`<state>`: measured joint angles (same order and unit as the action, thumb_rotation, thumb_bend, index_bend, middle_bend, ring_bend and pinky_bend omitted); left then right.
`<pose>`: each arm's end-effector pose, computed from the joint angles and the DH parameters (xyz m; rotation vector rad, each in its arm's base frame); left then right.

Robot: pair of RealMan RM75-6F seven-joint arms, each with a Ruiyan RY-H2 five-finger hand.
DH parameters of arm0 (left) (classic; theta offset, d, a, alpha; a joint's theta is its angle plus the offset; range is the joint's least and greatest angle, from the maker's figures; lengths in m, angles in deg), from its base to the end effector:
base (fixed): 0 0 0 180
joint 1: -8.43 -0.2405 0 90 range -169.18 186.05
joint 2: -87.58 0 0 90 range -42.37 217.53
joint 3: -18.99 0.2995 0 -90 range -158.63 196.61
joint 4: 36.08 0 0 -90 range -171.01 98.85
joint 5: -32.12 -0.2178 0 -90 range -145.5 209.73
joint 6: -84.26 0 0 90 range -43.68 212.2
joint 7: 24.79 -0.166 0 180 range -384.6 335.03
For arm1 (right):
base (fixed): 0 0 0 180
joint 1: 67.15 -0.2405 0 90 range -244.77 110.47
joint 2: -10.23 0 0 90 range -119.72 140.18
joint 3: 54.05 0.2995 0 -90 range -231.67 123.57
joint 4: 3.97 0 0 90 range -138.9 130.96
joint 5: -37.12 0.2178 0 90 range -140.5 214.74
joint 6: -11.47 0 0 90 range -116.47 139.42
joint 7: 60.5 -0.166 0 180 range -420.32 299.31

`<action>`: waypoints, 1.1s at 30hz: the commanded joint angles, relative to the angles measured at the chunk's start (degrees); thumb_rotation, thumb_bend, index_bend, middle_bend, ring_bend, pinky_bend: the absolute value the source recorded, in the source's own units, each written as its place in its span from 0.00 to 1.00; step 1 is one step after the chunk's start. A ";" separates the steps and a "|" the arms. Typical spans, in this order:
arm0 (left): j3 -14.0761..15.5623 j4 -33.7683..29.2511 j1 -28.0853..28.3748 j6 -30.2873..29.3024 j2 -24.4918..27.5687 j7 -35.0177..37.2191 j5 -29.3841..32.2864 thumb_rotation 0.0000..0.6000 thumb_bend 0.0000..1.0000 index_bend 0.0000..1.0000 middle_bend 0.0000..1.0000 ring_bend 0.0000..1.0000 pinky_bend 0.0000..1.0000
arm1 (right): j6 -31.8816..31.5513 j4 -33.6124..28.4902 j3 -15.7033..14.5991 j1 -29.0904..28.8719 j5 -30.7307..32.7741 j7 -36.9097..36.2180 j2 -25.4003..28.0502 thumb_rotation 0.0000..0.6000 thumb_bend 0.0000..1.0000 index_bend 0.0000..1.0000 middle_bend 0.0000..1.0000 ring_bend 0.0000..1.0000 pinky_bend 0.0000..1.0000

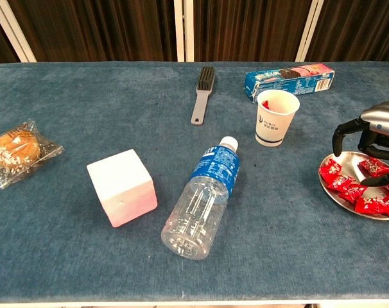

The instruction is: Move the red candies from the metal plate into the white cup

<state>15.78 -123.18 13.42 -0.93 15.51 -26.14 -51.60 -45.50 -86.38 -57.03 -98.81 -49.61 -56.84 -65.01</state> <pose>-0.3645 0.2096 0.1317 -1.3377 -0.9349 -0.9094 -0.2895 -0.3229 0.0281 2.0449 -0.8665 0.7372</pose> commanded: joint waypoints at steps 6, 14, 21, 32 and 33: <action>0.03 0.38 -0.19 0.04 0.04 0.36 0.29 1.00 0.00 0.01 0.00 0.00 0.00 | 3.49 0.83 1.16 -1.57 1.81 1.06 -1.73 1.00 0.34 0.48 0.94 1.00 1.00; 0.08 1.18 -0.16 0.38 -0.33 0.94 0.40 1.00 0.00 0.01 0.00 0.00 0.00 | 4.64 1.36 1.43 -1.80 2.65 1.60 -2.68 1.00 0.34 0.52 0.94 1.00 1.00; 0.10 1.77 -0.19 0.52 -0.55 1.42 0.50 1.00 0.00 0.01 0.00 0.00 0.00 | 5.28 2.01 1.57 -1.91 3.22 2.59 -3.61 1.00 0.36 0.55 0.94 1.00 1.00; 0.18 2.26 -0.39 0.35 -0.76 1.92 0.41 1.00 0.00 0.01 0.00 0.00 0.00 | 4.06 1.61 1.71 -1.24 3.15 2.67 -3.31 1.00 0.54 0.65 0.94 1.00 1.00; 0.17 2.26 -0.40 0.32 -0.77 1.92 0.38 1.00 0.00 0.01 0.00 0.00 0.00 | 3.71 1.28 1.74 -1.09 3.05 2.49 -2.98 1.00 0.54 0.65 0.94 1.00 1.00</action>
<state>15.95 -120.92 13.03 -0.61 14.74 -24.22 -51.21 -41.48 -84.80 -55.34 -100.09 -46.44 -54.16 -68.28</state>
